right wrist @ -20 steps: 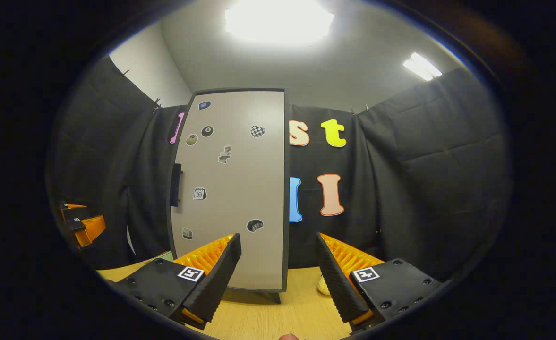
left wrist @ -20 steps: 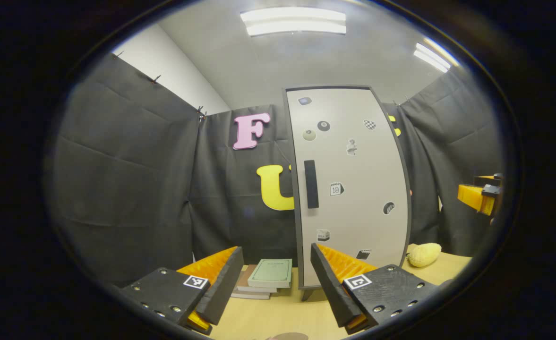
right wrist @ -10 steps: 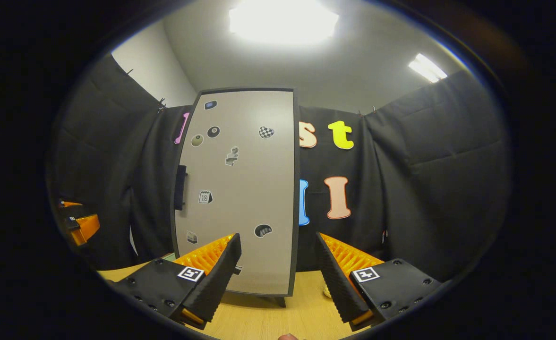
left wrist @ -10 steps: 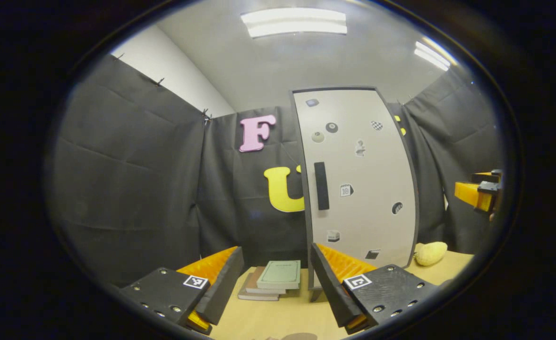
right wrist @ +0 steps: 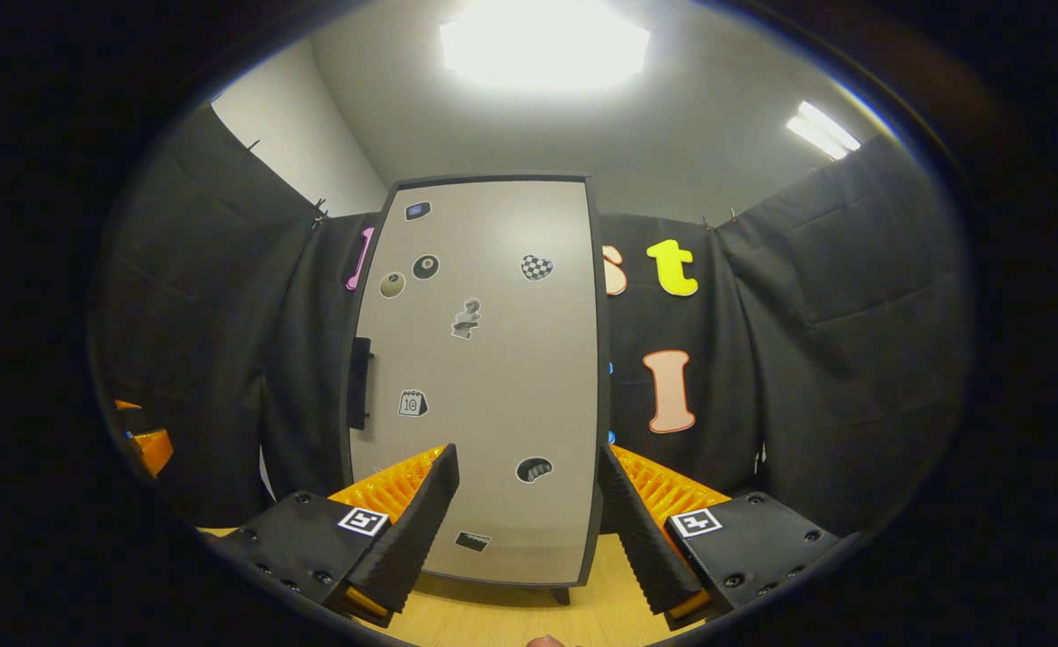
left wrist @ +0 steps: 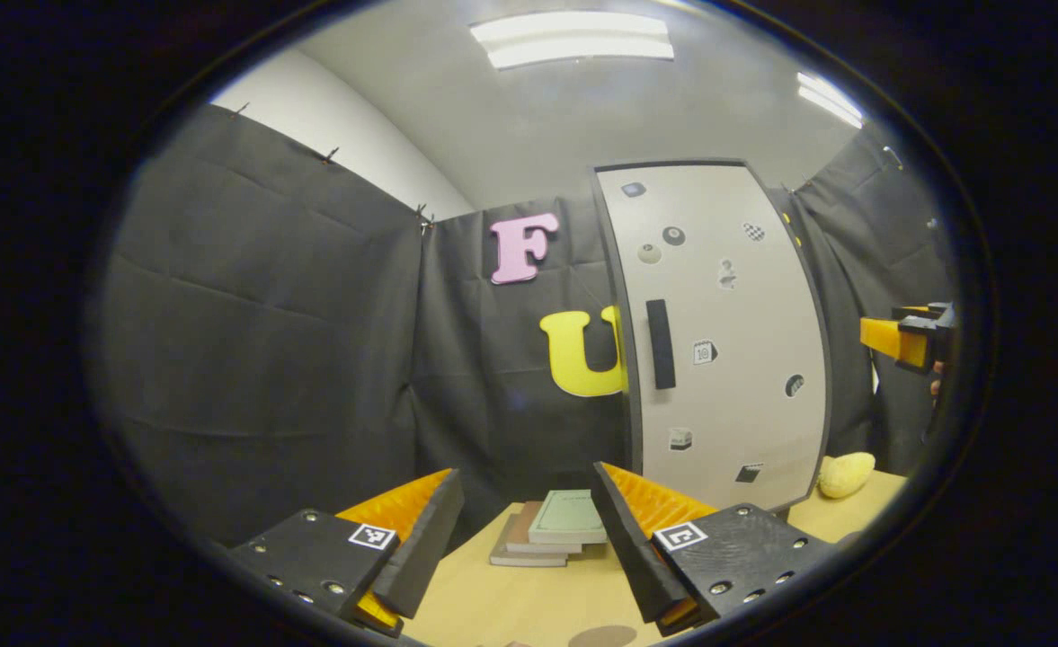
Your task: Open the cabinet door with the right hand, grasp the bottle in the cabinet with the left hand and place it on the coaster, then close the cabinet door with the right hand.
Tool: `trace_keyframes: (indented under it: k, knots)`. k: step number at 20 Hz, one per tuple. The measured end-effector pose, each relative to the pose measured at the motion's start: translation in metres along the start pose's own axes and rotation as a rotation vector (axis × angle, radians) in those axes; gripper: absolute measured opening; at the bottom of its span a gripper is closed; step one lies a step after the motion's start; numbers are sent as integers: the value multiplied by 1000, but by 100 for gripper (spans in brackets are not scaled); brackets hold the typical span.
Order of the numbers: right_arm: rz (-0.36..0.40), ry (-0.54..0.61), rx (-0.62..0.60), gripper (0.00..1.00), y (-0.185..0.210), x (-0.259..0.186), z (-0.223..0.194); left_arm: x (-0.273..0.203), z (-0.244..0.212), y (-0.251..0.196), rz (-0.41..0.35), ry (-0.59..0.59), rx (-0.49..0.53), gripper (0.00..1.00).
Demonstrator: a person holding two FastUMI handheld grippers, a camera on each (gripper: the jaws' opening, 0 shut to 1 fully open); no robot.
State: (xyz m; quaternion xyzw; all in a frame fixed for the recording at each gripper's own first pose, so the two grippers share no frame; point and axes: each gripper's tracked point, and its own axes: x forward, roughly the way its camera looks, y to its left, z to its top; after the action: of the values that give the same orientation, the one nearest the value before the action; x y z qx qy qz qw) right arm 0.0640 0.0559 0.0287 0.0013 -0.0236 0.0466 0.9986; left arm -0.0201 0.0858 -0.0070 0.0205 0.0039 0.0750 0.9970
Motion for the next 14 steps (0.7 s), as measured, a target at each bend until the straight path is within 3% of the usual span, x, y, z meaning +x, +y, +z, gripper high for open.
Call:
trace_keyframes:
  k: [14]
  knots:
    - [142, -7, 3, 98, 113, 61, 23, -16, -28, 111, 189, 42, 22, 88]
